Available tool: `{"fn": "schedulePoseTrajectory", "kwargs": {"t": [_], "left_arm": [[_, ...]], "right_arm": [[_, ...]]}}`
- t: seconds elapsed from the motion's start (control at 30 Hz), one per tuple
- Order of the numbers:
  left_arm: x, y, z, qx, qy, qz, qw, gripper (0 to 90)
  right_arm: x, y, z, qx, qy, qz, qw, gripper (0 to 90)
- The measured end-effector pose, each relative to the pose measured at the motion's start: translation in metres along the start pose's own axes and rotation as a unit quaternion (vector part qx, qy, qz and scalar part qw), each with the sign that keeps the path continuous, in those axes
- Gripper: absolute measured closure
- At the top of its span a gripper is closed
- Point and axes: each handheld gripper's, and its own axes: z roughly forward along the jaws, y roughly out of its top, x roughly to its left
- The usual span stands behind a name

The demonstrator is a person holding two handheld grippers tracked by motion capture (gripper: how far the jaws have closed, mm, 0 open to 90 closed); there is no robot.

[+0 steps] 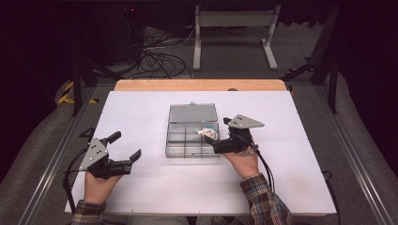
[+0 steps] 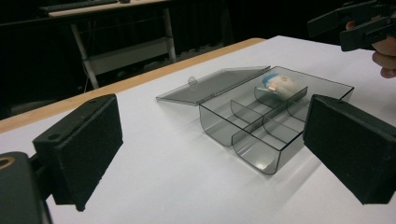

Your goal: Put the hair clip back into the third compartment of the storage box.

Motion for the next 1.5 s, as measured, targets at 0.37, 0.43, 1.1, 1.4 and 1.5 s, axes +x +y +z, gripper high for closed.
{"fn": "schedulePoseTrajectory", "kwargs": {"t": [0.37, 0.43, 1.1, 1.4, 1.5], "left_arm": [[0.0, 0.0, 0.0, 0.001, 0.001, 0.0, 1.0, 5.4], [0.0, 0.0, 0.0, 0.001, 0.001, -0.001, 1.0, 5.4], [0.0, 0.0, -0.001, 0.001, 0.002, 0.002, 1.0, 5.4], [-0.001, 0.0, -0.001, 0.002, 0.001, 0.001, 1.0, 5.4], [-0.001, 0.0, -0.001, 0.001, 0.001, 0.002, 1.0, 5.4]], "right_arm": [[-0.004, -0.003, -0.011, -0.01, -0.006, -0.001, 0.9999, 0.0], [-0.005, -0.004, -0.014, -0.013, -0.006, -0.001, 0.9999, 0.0], [-0.013, -0.013, -0.035, -0.032, -0.013, 0.007, 0.9994, 0.0], [-0.015, -0.018, -0.043, -0.036, -0.009, 0.008, 0.9993, 0.0], [-0.016, -0.02, -0.046, -0.037, -0.012, 0.009, 0.9992, 0.0]]}}
